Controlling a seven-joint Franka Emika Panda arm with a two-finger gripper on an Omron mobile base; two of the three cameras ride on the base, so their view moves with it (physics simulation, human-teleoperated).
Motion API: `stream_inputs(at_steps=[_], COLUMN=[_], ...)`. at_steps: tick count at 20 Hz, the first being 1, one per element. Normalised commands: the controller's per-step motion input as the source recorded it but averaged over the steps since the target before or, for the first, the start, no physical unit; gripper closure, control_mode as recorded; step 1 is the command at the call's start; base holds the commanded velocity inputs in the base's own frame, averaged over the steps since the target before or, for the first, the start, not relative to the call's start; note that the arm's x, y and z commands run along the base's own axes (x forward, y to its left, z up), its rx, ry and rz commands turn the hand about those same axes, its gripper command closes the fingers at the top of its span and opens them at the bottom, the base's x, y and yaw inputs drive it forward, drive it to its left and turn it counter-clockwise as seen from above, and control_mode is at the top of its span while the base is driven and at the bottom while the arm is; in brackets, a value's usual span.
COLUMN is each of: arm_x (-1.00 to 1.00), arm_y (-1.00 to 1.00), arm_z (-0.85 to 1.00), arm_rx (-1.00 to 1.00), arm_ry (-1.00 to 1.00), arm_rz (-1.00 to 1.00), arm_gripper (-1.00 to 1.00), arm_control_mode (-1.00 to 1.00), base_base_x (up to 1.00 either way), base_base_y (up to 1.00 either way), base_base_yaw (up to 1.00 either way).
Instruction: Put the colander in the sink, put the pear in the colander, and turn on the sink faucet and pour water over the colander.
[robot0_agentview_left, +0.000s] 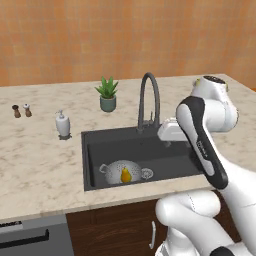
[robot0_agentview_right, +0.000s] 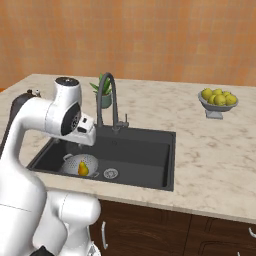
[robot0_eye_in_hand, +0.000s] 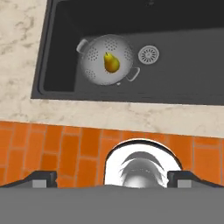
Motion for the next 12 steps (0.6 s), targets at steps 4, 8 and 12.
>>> stream_inputs(at_steps=[4,8,12], arm_x=[-0.13,-0.08,0.0], arm_y=[-0.53,-0.47,-0.35], arm_z=[0.3,0.22,0.29], arm_rx=[0.0,0.0,0.05], arm_ry=[-0.39,-0.51,-0.41], arm_rz=[0.3,0.31,0.3], arm_gripper=[-1.0,-1.0,-1.0], arm_control_mode=[-1.0,-1.0,-1.0], base_base_x=[0.0,0.0,0.0], base_base_y=[0.0,0.0,0.0], base_base_yaw=[0.0,0.0,0.0])
